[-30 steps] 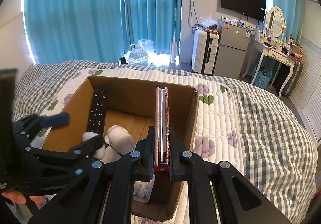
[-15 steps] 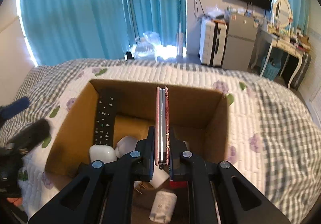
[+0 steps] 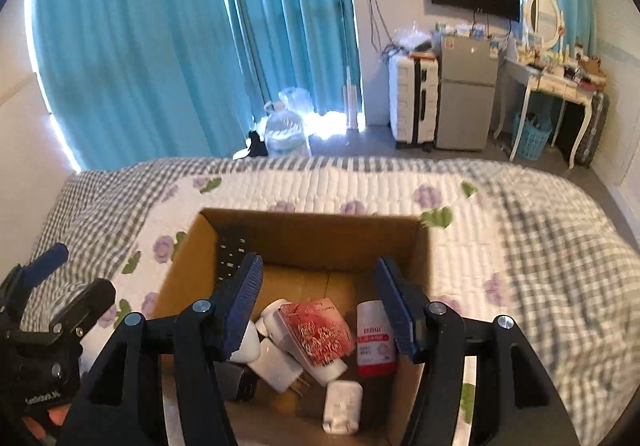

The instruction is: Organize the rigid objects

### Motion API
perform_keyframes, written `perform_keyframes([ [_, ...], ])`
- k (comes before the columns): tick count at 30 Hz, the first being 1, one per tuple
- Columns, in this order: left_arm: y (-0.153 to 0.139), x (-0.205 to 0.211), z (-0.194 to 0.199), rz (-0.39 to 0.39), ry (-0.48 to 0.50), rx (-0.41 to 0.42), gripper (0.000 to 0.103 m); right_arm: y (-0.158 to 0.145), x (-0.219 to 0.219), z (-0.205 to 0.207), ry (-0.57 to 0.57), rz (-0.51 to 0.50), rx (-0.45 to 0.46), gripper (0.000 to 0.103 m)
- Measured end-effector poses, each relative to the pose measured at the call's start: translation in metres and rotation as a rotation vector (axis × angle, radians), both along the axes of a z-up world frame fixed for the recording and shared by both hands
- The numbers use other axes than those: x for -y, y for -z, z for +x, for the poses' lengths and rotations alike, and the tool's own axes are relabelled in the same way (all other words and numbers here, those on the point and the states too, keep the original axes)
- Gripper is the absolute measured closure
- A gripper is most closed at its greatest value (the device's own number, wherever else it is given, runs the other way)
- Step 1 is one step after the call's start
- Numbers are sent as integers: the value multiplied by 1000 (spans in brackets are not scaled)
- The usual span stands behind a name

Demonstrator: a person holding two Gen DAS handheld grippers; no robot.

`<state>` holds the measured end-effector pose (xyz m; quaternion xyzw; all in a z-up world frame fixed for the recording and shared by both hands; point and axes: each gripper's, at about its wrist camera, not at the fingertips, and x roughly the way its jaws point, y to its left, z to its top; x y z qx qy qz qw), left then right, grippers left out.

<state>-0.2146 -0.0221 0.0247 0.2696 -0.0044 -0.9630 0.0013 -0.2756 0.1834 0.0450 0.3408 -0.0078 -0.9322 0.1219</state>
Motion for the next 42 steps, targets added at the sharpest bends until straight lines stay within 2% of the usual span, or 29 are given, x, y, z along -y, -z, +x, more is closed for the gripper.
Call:
perform_keyframes([
  [6, -68, -3, 54, -15, 20, -135, 0, -69, -6, 68, 1, 85, -132, 44],
  [10, -113, -1, 94, 8, 22, -227, 0, -110, -7, 121, 18, 112, -223, 42],
  [12, -128, 0, 114, 13, 23, -259, 0, -126, -8, 147, 29, 104, -265, 33],
  [14, -139, -2, 135, 7, 20, -296, 0, -136, -10, 170, 45, 94, -297, 15],
  [17, -145, -5, 166, -6, 20, -336, 0, -144, -13, 204, 61, 63, -355, 0],
  [19, -145, -7, 181, -34, 10, -358, 0, -145, -14, 218, 60, 47, -385, 0],
  [22, -143, -8, 198, -57, -11, -387, 0, -143, -16, 233, 89, 57, -412, 0],
  [25, -134, -7, 206, -40, -21, -408, 0, -138, -24, 244, 92, 51, -441, 0],
  [29, -110, -8, 201, -18, -39, -385, 0, -118, -32, 251, 103, 33, -480, 0],
  [34, -64, -16, 183, -72, -57, -365, 0, -79, -37, 242, 127, 47, -491, 0],
  [37, -30, -13, 169, -43, -54, -329, 0, -47, -41, 230, 123, 4, -460, 0],
  [39, -10, -11, 163, -19, -45, -311, 0, -19, -42, 222, 148, 13, -443, 0],
  [42, 20, -15, 156, -37, -41, -286, 0, 16, -39, 212, 145, 26, -394, 0],
])
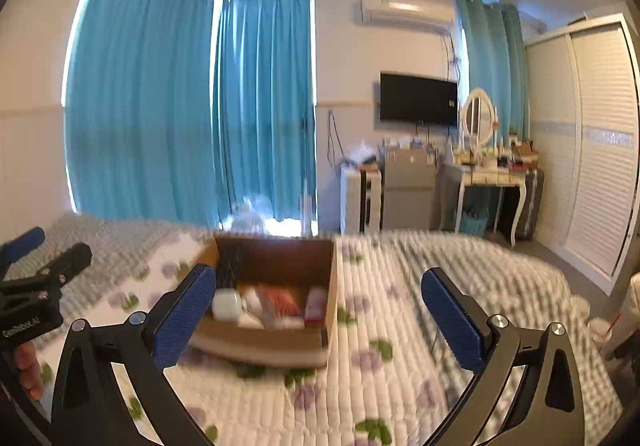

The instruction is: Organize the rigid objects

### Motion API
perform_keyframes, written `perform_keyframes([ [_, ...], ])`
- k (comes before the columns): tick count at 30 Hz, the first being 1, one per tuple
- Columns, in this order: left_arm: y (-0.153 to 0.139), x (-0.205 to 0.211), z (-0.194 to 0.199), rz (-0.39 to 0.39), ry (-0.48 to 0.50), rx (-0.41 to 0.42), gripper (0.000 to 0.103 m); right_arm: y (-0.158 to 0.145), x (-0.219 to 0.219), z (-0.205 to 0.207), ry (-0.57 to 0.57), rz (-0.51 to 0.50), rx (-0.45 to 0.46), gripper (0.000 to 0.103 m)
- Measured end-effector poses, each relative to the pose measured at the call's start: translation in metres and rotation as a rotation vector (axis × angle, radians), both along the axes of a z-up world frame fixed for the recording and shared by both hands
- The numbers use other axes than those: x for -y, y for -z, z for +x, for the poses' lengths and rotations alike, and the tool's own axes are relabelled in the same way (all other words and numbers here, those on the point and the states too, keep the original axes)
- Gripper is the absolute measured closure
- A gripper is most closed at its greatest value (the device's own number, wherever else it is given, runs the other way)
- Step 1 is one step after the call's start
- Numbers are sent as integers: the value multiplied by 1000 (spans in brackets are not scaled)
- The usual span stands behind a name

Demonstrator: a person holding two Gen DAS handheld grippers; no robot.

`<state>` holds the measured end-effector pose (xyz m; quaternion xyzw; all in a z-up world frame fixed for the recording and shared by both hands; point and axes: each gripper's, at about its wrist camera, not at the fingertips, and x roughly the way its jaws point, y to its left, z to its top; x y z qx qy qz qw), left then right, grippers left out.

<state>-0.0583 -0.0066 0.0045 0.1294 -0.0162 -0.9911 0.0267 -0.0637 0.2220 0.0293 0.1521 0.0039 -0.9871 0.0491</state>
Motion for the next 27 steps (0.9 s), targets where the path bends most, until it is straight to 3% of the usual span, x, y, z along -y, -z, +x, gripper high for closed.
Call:
perform_keyframes([
  [5, 27, -11, -3, -35, 21, 18, 0, 34, 8, -14, -1, 35, 82, 0],
  [11, 31, -7, -6, -10, 27, 65, 0, 34, 2, -10, 29, 24, 75, 0],
  [27, 33, -4, -3, 9, 20, 77, 0, 36, 6, -10, 32, 45, 55, 0],
])
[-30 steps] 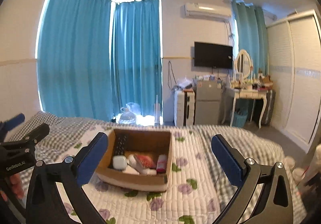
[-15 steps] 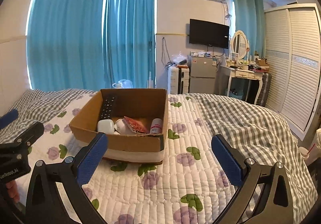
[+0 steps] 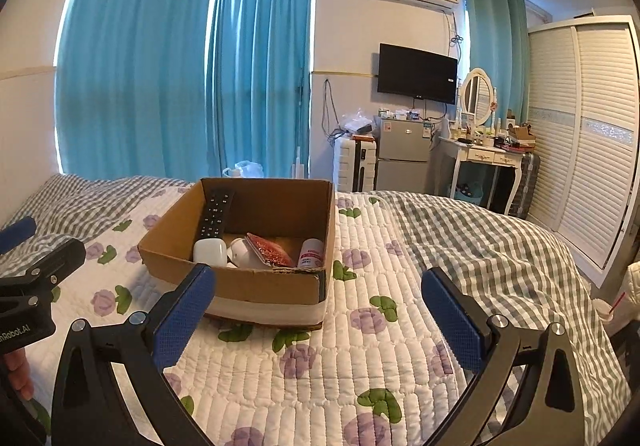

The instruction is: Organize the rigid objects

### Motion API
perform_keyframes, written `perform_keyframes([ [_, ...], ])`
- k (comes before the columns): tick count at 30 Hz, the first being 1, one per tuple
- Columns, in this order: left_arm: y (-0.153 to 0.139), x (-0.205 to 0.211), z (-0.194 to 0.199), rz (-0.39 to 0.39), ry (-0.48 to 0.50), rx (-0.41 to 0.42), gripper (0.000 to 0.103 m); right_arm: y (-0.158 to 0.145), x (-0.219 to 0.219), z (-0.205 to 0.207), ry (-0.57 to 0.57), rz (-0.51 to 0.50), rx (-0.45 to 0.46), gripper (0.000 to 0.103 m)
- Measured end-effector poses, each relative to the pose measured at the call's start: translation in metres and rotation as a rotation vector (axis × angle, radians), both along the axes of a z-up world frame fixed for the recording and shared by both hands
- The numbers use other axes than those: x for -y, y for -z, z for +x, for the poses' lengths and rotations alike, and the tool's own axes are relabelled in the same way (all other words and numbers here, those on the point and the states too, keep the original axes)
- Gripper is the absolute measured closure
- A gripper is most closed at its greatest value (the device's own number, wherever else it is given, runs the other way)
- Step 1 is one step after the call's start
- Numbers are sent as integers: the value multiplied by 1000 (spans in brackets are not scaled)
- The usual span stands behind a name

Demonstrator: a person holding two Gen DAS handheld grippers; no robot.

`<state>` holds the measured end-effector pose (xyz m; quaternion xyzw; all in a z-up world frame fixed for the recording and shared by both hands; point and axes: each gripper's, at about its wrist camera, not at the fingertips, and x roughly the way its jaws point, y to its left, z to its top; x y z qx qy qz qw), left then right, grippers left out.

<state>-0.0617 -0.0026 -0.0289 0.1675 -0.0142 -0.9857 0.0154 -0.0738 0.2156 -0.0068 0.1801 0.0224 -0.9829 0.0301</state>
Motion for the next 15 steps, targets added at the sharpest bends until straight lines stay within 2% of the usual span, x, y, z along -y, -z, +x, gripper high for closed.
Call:
perform_keyframes([
  [15, 3, -2, -2, -4, 8, 19, 0, 4, 2, -3, 1, 3, 10, 0],
])
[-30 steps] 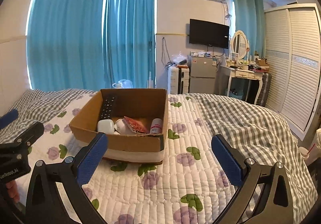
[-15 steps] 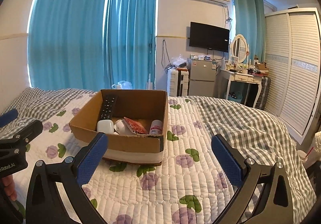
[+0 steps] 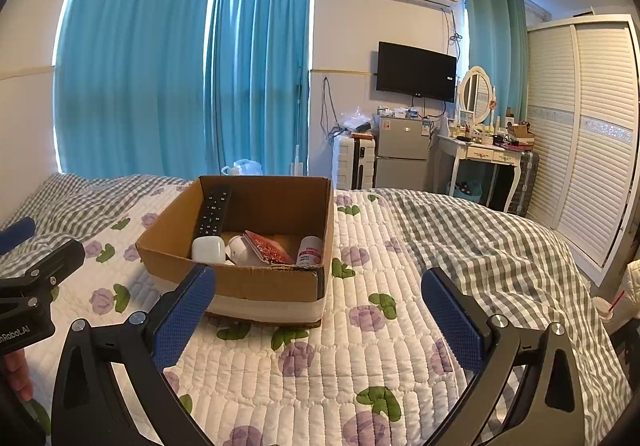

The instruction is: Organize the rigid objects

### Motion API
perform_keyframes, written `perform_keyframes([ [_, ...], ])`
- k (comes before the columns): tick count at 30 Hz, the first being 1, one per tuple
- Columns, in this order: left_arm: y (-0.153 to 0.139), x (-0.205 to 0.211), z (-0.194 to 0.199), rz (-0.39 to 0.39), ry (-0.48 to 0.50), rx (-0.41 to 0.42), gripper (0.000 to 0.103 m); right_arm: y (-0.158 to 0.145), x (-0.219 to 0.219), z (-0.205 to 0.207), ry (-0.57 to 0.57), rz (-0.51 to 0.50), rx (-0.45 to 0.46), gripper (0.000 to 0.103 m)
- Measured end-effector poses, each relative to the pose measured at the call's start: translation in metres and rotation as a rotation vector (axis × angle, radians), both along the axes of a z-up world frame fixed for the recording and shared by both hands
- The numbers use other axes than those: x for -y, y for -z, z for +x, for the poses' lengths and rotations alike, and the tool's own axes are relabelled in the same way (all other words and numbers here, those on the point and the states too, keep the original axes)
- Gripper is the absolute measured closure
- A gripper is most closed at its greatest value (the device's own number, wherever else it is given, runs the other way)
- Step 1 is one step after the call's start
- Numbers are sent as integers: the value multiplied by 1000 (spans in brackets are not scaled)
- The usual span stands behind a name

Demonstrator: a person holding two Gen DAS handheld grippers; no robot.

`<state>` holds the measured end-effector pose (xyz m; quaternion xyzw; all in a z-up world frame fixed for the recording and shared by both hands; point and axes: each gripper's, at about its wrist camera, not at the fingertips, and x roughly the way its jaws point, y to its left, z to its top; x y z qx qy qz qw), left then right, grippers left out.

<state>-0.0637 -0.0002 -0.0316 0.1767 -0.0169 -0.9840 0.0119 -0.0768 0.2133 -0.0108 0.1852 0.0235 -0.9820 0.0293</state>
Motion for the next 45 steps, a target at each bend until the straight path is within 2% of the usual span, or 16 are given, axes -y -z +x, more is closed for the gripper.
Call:
perform_keyframes([
  [45, 4, 3, 4, -5, -25, -12, 0, 6, 1, -3, 5, 2, 22, 0],
])
